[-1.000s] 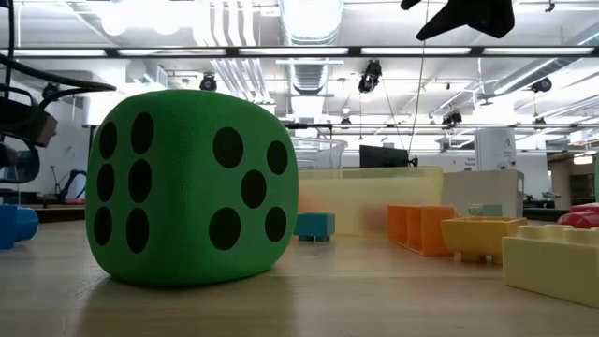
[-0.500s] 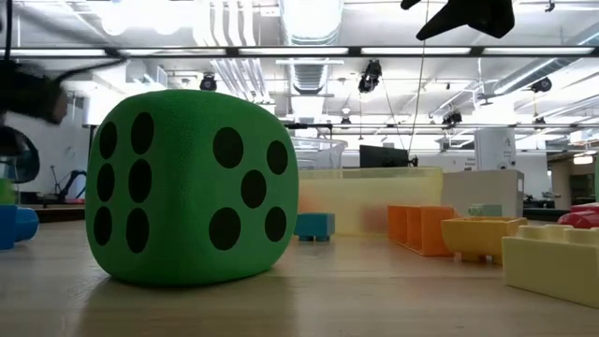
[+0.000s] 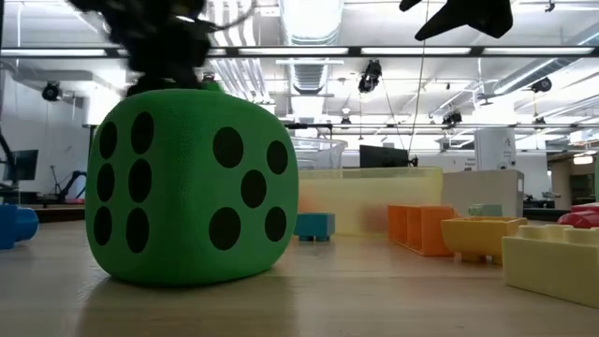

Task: Pick & Place Toys
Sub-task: Put the green game piece into the yellow bin

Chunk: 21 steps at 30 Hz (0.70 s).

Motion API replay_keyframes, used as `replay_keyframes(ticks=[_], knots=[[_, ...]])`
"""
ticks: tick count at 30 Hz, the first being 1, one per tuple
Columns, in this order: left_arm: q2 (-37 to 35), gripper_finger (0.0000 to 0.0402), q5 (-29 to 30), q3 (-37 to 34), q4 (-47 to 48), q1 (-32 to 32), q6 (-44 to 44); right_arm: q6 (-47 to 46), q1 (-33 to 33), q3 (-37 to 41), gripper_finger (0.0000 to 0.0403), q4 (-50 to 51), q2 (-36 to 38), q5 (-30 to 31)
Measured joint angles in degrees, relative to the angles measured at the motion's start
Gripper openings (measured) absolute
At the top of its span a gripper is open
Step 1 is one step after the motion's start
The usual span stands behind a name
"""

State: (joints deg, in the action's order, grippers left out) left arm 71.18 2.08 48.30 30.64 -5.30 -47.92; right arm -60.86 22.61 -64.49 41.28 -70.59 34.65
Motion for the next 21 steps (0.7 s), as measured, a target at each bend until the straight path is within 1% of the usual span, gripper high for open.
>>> replay_keyframes(ticks=[4, 6, 8, 10, 15, 18, 21], knots=[[5.76, 0.0159, -2.45, 5.63, -0.61, 11.13, 12.08, 0.48, 0.00, 0.00, 0.0221, 0.10, 0.00, 0.02], [9.73, 0.0159, -4.47, 8.79, -0.52, 15.27, 16.84, 0.48, 0.00, 0.02, 0.0221, 0.15, 0.00, 0.02], [13.82, 0.0159, -7.18, 12.42, -0.17, 17.96, 20.49, 0.75, 0.00, 0.02, 0.0221, 0.17, 0.00, 0.02], [17.41, 0.0159, -8.81, 16.23, 0.22, 18.96, 24.02, 0.87, 0.00, 0.02, 0.0221, 0.20, 0.00, 0.02], [25.06, 0.0159, -9.37, 24.99, 5.28, 17.92, 31.24, 0.87, 0.00, 0.04, 0.0221, 0.22, 0.00, 0.02], [28.48, 0.0159, -9.08, 28.17, 6.25, 17.38, 34.26, 0.86, 0.00, 0.11, 0.0221, 0.20, 0.00, 0.02], [30.99, 0.0159, -6.60, 29.34, 6.97, 17.36, 34.21, 0.85, 0.00, 0.13, 0.0221, 0.15, 0.00, 0.02]])
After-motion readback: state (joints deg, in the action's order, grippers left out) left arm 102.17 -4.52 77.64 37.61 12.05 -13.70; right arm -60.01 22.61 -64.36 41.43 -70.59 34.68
